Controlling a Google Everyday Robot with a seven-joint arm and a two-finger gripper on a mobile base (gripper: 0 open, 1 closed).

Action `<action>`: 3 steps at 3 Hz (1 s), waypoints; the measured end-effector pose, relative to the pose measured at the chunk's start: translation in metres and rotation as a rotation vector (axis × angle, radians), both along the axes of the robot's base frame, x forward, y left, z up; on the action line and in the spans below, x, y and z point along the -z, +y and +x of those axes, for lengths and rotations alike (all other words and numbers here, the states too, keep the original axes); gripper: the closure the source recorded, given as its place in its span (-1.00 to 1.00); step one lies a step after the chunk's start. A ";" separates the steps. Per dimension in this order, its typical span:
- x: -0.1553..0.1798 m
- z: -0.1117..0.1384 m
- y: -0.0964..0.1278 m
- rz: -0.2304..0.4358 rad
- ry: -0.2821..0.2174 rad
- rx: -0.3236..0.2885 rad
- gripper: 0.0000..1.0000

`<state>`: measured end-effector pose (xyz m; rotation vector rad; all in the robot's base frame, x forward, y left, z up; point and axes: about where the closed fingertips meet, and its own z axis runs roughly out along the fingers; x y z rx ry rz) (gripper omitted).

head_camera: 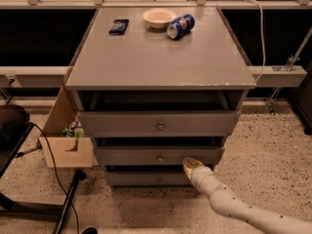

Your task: Close middle drawer

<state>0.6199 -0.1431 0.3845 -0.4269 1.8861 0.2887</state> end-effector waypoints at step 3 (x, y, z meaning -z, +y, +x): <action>0.000 -0.020 -0.003 0.035 0.348 -0.131 0.62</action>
Offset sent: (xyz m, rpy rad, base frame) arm -0.0311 -0.0121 -0.0014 0.0897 0.5804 0.1931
